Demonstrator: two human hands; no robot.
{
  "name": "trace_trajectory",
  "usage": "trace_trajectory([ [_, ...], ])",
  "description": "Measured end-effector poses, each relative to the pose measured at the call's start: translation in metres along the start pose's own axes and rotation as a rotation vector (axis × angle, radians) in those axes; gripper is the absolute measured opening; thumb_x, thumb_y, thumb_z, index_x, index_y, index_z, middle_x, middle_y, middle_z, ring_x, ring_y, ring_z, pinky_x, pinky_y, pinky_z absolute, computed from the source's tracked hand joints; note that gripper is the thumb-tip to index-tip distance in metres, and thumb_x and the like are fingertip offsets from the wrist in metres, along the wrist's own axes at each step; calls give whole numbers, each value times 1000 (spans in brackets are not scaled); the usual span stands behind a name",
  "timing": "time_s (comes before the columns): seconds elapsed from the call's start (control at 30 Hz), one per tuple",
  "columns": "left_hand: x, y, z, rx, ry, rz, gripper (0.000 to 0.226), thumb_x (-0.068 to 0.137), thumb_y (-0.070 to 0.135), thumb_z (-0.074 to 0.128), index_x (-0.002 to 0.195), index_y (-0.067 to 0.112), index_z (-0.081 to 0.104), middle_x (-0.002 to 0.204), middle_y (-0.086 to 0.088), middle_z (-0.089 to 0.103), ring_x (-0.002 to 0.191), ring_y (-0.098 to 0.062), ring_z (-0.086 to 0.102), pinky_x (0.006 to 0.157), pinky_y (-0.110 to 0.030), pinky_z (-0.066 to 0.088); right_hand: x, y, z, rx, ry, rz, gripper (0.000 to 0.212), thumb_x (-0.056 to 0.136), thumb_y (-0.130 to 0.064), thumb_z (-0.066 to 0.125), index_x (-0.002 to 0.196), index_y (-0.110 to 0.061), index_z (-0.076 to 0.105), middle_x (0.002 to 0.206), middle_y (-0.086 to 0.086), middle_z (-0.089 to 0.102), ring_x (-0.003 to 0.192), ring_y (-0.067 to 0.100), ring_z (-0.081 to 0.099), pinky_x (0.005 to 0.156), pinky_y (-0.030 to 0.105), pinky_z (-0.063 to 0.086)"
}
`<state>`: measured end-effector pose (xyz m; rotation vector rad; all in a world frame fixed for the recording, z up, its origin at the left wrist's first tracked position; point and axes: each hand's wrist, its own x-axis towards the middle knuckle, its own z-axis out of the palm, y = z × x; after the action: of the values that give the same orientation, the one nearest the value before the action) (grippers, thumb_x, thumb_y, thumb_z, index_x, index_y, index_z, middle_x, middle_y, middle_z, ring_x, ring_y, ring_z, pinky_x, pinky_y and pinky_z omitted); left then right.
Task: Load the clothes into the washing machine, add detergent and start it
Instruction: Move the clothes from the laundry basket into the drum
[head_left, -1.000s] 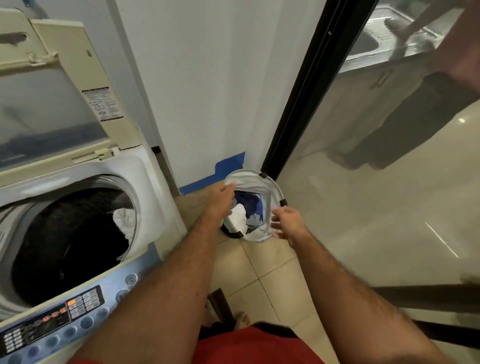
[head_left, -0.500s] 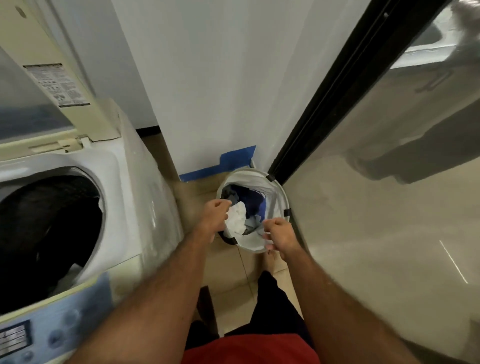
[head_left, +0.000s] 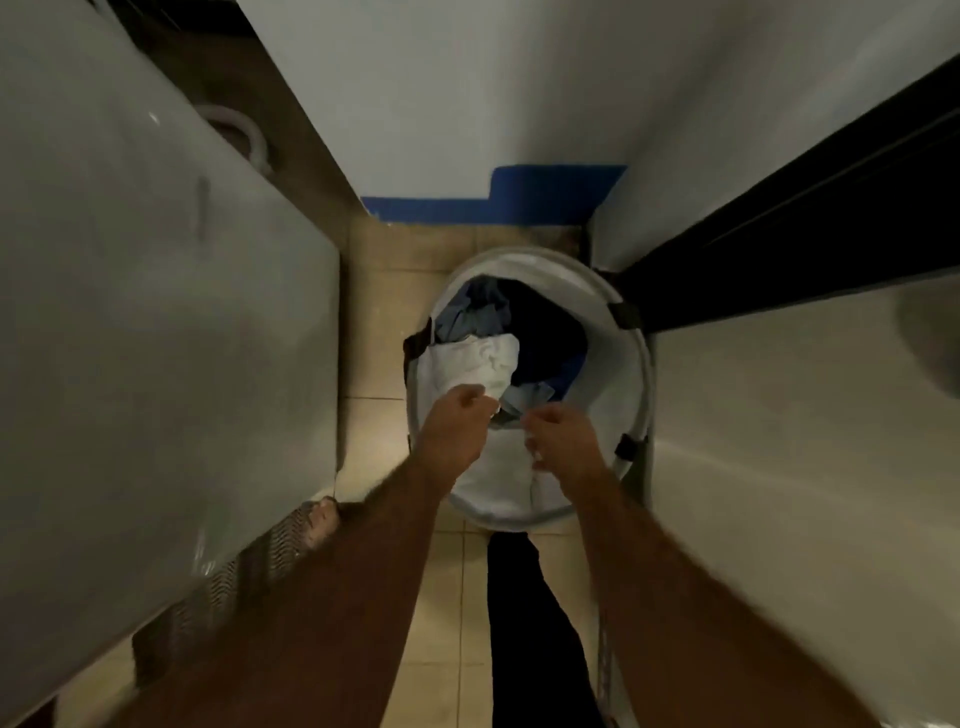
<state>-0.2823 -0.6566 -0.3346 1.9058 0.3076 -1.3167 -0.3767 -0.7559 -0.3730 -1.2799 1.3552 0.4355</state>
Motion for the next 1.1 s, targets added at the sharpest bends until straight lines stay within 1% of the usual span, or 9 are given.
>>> trace_trajectory([
  [0.07, 54, -18, 18, 57, 1, -36, 46, 96, 31, 53, 138, 15, 47, 131, -8, 54, 110, -21, 56, 96, -38, 49, 61, 9, 8, -70, 5, -34, 8, 91, -15, 59, 84, -15, 64, 87, 11, 65, 77, 25, 61, 74, 43, 56],
  [0.13, 101, -31, 28, 84, -5, -51, 52, 95, 35, 54, 142, 14, 43, 141, -8, 47, 122, -26, 50, 104, -43, 44, 113, 17, 18, -97, 22, -55, 6, 90, -12, 62, 94, -11, 67, 95, 14, 69, 82, 26, 63, 79, 43, 56],
  [0.3, 198, -77, 45, 24, 53, -116, 59, 94, 42, 54, 144, 13, 39, 144, -9, 45, 126, -28, 47, 106, -43, 42, 218, 41, 47, -338, 25, -182, 39, 88, -14, 68, 126, -7, 61, 123, 13, 65, 111, 29, 63, 98, 40, 51],
  [0.47, 243, -134, 62, -215, 163, -196, 63, 91, 57, 47, 139, 16, 45, 137, -10, 52, 120, -28, 52, 103, -48, 44, 284, 51, 79, -572, 24, -421, 83, 84, -16, 74, 152, -9, 28, 156, 15, 32, 144, 26, 31, 113, 28, 26],
  [0.57, 250, -146, 68, -280, 157, -186, 73, 86, 69, 41, 138, 19, 46, 135, -7, 54, 119, -27, 53, 103, -47, 44, 304, 51, 87, -570, 66, -432, 78, 82, -14, 76, 148, -8, 35, 143, 19, 48, 131, 31, 47, 106, 34, 38],
  [0.67, 244, -138, 65, -338, 164, -229, 69, 88, 70, 36, 132, 19, 49, 130, -6, 57, 115, -25, 55, 101, -47, 46, 301, 46, 83, -456, 135, -323, 40, 85, -11, 70, 122, -1, 62, 116, 20, 67, 106, 35, 65, 90, 44, 55],
  [0.73, 233, -125, 59, -395, 160, -280, 65, 93, 65, 31, 135, 18, 47, 127, -4, 56, 112, -23, 55, 98, -46, 49, 281, 37, 76, -326, 111, -236, 21, 84, -11, 68, 101, 2, 70, 95, 20, 70, 87, 37, 70, 75, 52, 59],
  [0.9, 157, -85, 49, -419, 51, -288, 67, 93, 69, 22, 135, 24, 47, 123, 2, 58, 100, -18, 60, 89, -44, 53, 182, 18, 51, -149, 92, -272, 33, 74, -19, 63, 83, 13, 64, 68, 15, 59, 62, 27, 57, 53, 47, 51],
  [1.1, 46, -18, 26, -498, 11, -320, 73, 87, 75, 26, 134, 25, 51, 126, -7, 61, 109, -27, 60, 76, -41, 56, 30, -30, 12, -15, 115, -333, 21, 66, -21, 53, 58, -1, 55, 50, 4, 44, 53, 20, 42, 54, 34, 35],
])
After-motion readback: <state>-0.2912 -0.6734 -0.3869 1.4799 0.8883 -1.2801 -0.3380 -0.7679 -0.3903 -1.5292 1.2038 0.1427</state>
